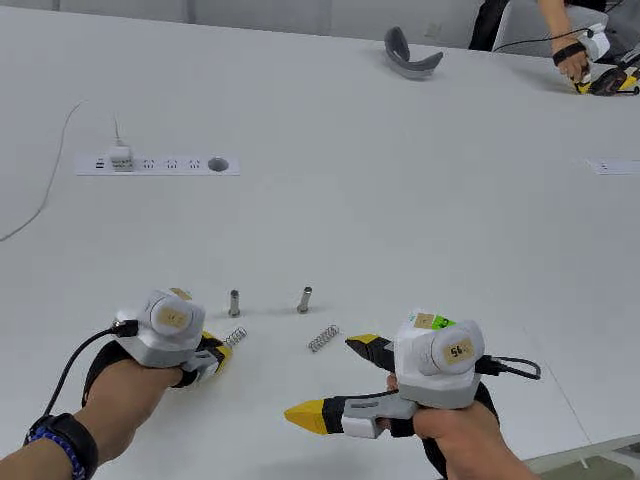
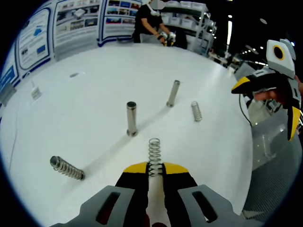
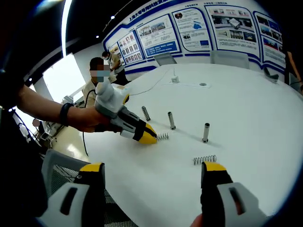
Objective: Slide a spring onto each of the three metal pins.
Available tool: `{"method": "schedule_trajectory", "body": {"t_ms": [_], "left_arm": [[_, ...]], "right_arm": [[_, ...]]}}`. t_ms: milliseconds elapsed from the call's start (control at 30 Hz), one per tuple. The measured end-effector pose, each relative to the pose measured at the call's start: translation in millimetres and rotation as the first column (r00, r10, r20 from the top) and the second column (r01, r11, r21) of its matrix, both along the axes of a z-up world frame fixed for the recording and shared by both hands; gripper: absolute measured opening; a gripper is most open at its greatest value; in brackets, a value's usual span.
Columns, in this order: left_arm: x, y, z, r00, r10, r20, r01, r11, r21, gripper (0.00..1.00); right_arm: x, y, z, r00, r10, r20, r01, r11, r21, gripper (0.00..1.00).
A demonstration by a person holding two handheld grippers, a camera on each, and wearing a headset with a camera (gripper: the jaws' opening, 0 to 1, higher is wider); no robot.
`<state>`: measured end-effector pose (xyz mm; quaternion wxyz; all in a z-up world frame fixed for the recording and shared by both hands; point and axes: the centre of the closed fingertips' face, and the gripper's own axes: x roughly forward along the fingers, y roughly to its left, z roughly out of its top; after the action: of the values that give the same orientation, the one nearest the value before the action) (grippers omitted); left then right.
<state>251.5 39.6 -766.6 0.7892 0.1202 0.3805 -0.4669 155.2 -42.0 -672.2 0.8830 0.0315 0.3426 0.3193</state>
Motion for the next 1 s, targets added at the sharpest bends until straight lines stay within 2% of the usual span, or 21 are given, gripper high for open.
{"method": "schedule_trajectory", "body": {"t_ms": [567,867,1000], "left_arm": [[-19.8,35.3,21.6,0.996,0.086,-0.023,-0.087,0.994,-0.059,0.10],[-26.4,52.0,31.5,0.993,0.115,-0.025,-0.116,0.990,-0.077,0.10],[-29.3,58.2,37.8,0.994,0.111,-0.014,-0.112,0.990,-0.082,0.10]], "right_arm": [[3.7,5.1,1.2,1.000,-0.011,-0.006,0.011,0.999,0.046,0.83],[3.6,14.3,-1.4,1.000,0.013,-0.021,-0.012,0.998,0.063,0.82],[3.9,17.5,-1.7,0.999,0.027,-0.022,-0.025,0.998,0.063,0.82]]}}
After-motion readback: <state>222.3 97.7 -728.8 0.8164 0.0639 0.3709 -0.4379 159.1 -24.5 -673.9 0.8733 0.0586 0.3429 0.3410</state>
